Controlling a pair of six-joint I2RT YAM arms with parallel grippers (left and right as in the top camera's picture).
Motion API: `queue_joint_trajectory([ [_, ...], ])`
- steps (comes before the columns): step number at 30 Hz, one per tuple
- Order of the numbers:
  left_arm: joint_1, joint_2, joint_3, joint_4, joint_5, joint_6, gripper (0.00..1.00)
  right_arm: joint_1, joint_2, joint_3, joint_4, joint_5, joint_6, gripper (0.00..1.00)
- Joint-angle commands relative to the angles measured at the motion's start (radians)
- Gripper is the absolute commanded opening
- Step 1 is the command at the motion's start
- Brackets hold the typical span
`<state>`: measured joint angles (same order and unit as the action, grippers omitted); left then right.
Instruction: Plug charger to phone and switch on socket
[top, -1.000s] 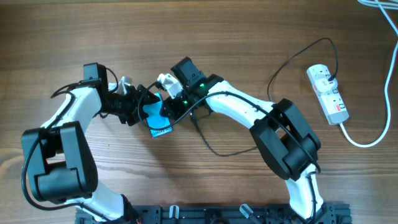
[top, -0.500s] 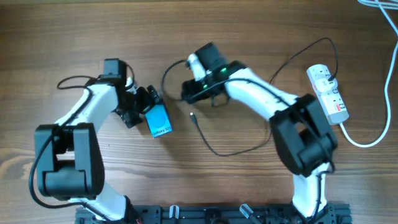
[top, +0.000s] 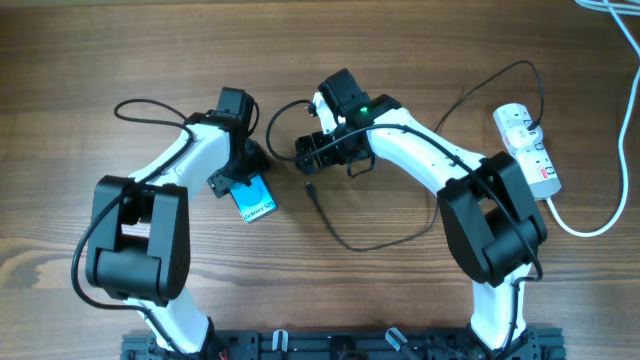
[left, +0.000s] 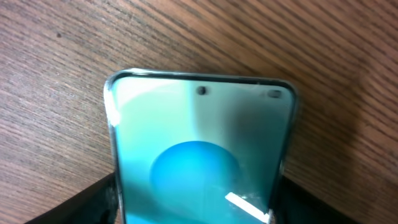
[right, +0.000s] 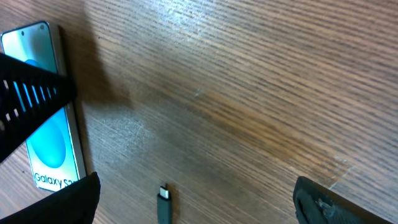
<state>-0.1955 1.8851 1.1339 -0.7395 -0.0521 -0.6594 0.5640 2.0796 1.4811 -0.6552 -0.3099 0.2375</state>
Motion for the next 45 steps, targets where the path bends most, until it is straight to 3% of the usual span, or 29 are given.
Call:
queue_joint_trajectory([
  [1,-0.003,0.051,-0.002,0.006,0.107,0.039,0.64,0.0,-0.017,-0.002,-0.005,-0.138,-0.113,1.0],
  [3,0.003,0.051,-0.002,0.005,0.198,0.107,0.59,0.0,-0.017,-0.002,-0.008,-0.217,-0.161,1.0],
  [9,0.126,0.051,-0.002,-0.042,0.511,0.301,0.59,0.031,0.011,-0.003,-0.012,-0.328,-0.159,1.0],
  [12,0.161,0.051,-0.002,-0.051,0.534,0.316,0.61,0.089,0.042,-0.003,0.02,-0.328,-0.155,1.0],
  [15,0.161,0.051,-0.002,-0.051,0.534,0.317,0.62,0.174,0.103,-0.003,0.115,-0.259,-0.002,0.99],
  [19,0.161,0.051,-0.002,-0.05,0.534,0.316,0.62,0.211,0.165,-0.003,0.204,-0.26,0.053,0.93],
  [21,0.16,0.051,-0.002,-0.05,0.534,0.316,0.63,0.211,0.165,-0.002,0.211,-0.26,0.053,0.79],
  [25,0.161,0.051,-0.002,-0.039,0.518,0.315,0.67,0.211,0.165,-0.002,0.195,-0.267,0.054,0.35],
  [26,0.161,0.051,-0.002,-0.039,0.518,0.315,0.68,0.211,0.165,-0.002,0.185,-0.268,0.055,0.17],
  [29,0.161,0.051,-0.002,-0.038,0.518,0.315,0.96,0.211,0.165,-0.002,0.183,-0.267,0.055,0.06],
  [33,0.168,0.043,-0.002,-0.035,0.542,0.315,1.0,0.188,0.141,0.005,0.174,-0.33,0.041,0.04],
  [35,0.203,0.004,-0.001,-0.026,0.629,0.327,0.99,0.146,0.098,0.005,0.172,-0.452,0.024,0.04],
  [38,0.309,-0.117,-0.001,0.026,1.082,0.472,0.93,0.02,0.03,0.005,0.274,-0.897,0.032,0.04],
  [40,0.349,-0.169,-0.001,0.025,1.206,0.544,0.9,-0.024,0.029,0.005,0.375,-1.077,0.115,0.04],
  [43,0.347,-0.217,-0.001,0.026,1.398,0.657,0.86,-0.06,0.029,0.005,0.515,-1.152,0.294,0.04],
  [45,0.333,-0.217,-0.001,0.029,1.397,0.667,0.85,-0.047,0.029,0.005,0.589,-1.172,0.349,0.04],
])
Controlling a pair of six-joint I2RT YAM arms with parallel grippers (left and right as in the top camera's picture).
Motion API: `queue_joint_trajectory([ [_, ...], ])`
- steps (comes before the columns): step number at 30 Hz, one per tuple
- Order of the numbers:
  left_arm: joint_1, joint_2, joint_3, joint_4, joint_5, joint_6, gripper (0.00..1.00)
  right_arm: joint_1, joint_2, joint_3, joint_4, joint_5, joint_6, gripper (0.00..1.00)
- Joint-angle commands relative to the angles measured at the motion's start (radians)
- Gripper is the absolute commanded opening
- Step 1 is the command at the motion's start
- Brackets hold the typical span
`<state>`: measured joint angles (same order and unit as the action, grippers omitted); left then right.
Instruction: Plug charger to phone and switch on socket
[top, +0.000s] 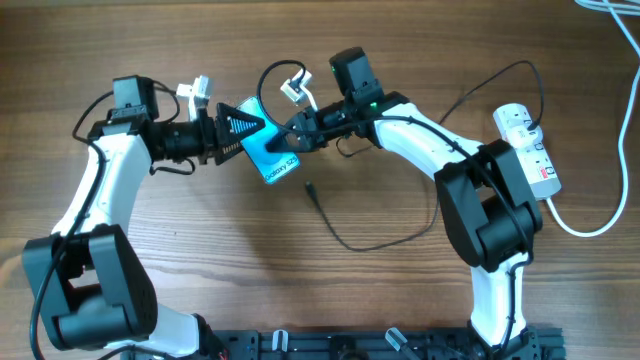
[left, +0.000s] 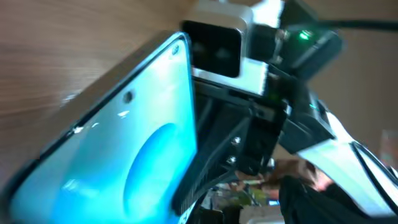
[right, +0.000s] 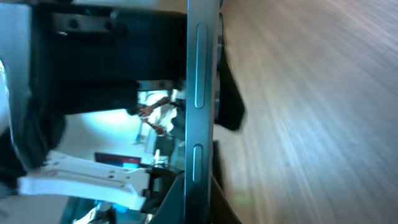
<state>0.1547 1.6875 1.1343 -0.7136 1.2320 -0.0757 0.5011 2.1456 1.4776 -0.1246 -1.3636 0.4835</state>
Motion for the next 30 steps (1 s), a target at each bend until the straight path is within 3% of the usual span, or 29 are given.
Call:
queue_joint_trajectory([
  [1,-0.022,-0.02,-0.002,0.003,0.114,0.091,0.81,0.023,-0.037,0.008,0.098,-0.118,0.135,0.04],
  [3,-0.027,-0.02,-0.002,0.003,0.119,0.091,0.72,0.023,-0.036,0.008,0.162,-0.08,0.209,0.05],
  [8,-0.026,-0.02,-0.002,0.045,0.156,0.095,0.61,0.026,-0.036,0.008,0.193,-0.042,0.259,0.04],
  [10,-0.023,-0.02,-0.002,0.088,0.201,0.093,0.37,0.026,-0.036,0.008,0.192,-0.039,0.276,0.04],
  [11,-0.016,-0.02,-0.002,0.11,0.217,0.085,0.32,0.026,-0.036,0.008,0.191,-0.039,0.276,0.04],
  [17,0.019,-0.02,-0.002,0.151,0.242,0.061,0.41,0.026,-0.036,0.006,0.162,-0.043,0.276,0.04],
  [19,0.019,-0.02,-0.002,0.151,0.241,0.061,0.24,0.026,-0.036,0.006,0.16,-0.043,0.276,0.04],
  [21,0.019,-0.02,-0.002,0.151,0.241,0.061,0.15,0.026,-0.036,0.006,0.16,-0.043,0.276,0.04],
  [23,0.019,-0.02,-0.002,0.151,0.232,0.062,0.08,0.026,-0.036,0.006,0.161,-0.043,0.275,0.1],
  [24,0.018,-0.02,-0.002,0.15,0.205,0.061,0.04,0.026,-0.036,0.006,0.161,-0.043,0.267,0.28],
  [26,0.018,-0.02,-0.002,0.149,0.172,0.061,0.04,0.026,-0.036,0.006,0.16,-0.052,0.235,0.47],
  [30,0.018,-0.02,-0.002,0.121,-0.005,0.061,0.04,0.03,-0.036,0.006,0.127,-0.078,0.195,0.49],
])
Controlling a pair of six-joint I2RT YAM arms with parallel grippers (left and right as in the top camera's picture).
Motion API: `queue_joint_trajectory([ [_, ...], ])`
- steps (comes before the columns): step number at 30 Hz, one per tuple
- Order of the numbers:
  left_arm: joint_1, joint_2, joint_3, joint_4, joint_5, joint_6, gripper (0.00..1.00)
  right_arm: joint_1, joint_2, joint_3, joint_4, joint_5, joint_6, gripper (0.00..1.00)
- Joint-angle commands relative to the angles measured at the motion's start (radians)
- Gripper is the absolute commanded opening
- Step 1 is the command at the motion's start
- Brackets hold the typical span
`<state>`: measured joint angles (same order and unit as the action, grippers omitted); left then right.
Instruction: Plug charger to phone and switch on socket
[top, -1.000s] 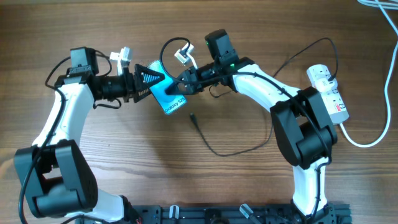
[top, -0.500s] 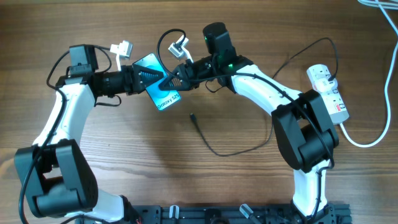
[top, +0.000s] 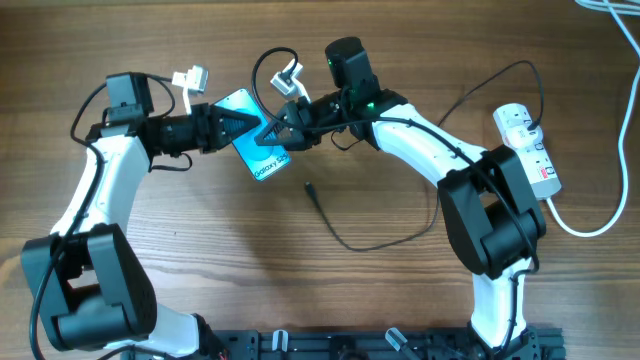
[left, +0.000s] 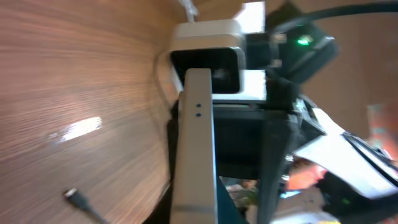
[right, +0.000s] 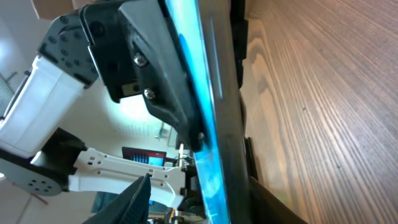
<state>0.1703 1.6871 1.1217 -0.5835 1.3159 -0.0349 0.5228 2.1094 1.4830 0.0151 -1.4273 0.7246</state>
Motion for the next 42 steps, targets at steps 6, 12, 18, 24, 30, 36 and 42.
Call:
queue_joint_trajectory([
  [6,0.003,-0.019,0.011,-0.023,-0.111,0.019,0.04,0.048,0.0,0.0,-0.065,-0.01,-0.095,0.75],
  [12,0.002,-0.019,0.011,-0.045,-0.192,0.019,0.06,0.122,0.0,0.0,-0.064,0.05,-0.095,0.81],
  [18,0.002,-0.019,0.011,-0.061,-0.26,0.019,0.09,0.151,0.0,0.0,-0.064,0.051,-0.068,0.81],
  [24,0.002,-0.019,0.011,-0.068,-0.263,0.019,0.12,0.179,0.0,0.0,-0.06,0.078,-0.04,0.85],
  [30,0.002,-0.019,0.011,-0.068,-0.263,0.02,0.18,0.193,0.0,0.0,-0.057,0.077,-0.033,0.85],
  [36,0.002,-0.019,0.011,-0.068,-0.263,0.02,0.04,0.171,0.0,0.0,-0.058,0.153,-0.048,0.85],
  [42,0.002,-0.019,0.011,-0.156,-0.447,0.019,0.04,-0.013,0.0,0.0,-0.274,0.394,-0.285,0.86],
])
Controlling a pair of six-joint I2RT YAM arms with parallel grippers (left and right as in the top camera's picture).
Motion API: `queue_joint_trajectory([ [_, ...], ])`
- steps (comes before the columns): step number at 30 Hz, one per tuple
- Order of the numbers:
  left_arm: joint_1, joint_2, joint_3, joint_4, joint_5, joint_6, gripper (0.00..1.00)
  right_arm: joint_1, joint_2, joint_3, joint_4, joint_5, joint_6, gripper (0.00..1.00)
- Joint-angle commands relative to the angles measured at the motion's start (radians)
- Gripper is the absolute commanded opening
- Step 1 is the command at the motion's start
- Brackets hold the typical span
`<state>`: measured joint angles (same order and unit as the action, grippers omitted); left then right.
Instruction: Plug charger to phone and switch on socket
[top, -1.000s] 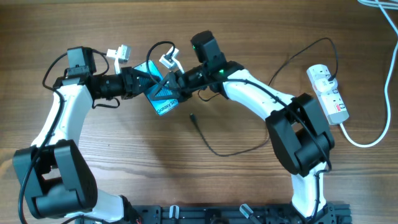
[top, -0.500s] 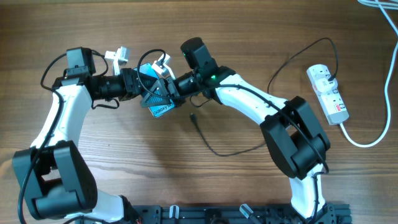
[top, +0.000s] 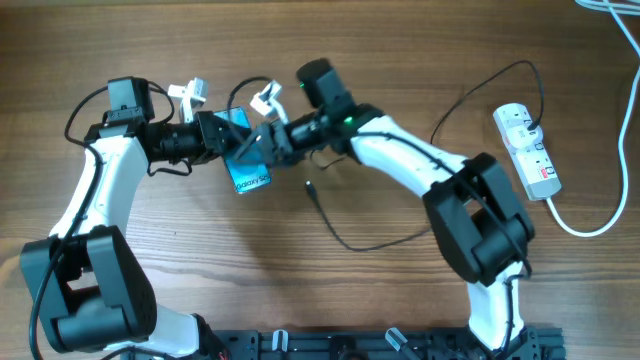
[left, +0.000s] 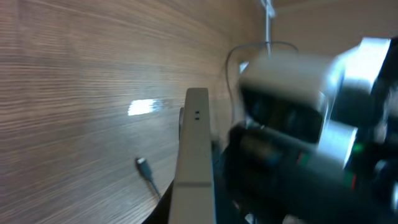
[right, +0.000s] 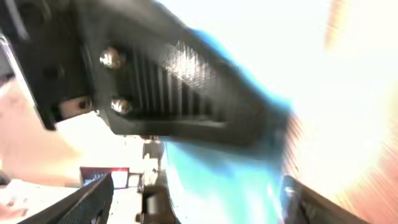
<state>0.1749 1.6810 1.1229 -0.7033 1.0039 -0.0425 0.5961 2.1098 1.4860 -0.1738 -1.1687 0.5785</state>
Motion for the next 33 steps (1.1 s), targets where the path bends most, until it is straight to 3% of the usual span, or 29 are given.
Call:
queue_joint_trajectory([
  [1,-0.003,-0.013,0.01,-0.056,-0.218,-0.011,0.04,-0.126,0.0,-0.003,-0.166,0.222,-0.196,0.86],
  [4,-0.02,-0.013,0.01,-0.149,-0.535,-0.238,0.04,-0.203,0.0,-0.003,-0.364,0.542,-0.238,0.86],
  [5,-0.045,-0.013,0.01,-0.174,-0.588,-0.263,0.04,-0.219,0.0,-0.003,-0.418,0.656,-0.238,0.86],
  [9,-0.206,-0.013,0.017,-0.261,-0.91,-0.424,0.04,-0.224,0.0,-0.003,-0.508,0.856,-0.238,0.89],
  [12,-0.315,-0.005,0.016,-0.29,-1.059,-0.498,0.04,-0.222,0.0,-0.003,-0.562,0.92,-0.238,0.91],
  [19,-0.418,0.134,0.016,-0.246,-1.052,-0.52,0.04,-0.222,0.0,-0.003,-0.655,0.954,-0.265,0.91],
  [33,-0.437,0.146,-0.054,-0.16,-1.039,-0.542,0.04,-0.222,0.0,-0.006,-0.658,0.962,-0.265,0.92],
])
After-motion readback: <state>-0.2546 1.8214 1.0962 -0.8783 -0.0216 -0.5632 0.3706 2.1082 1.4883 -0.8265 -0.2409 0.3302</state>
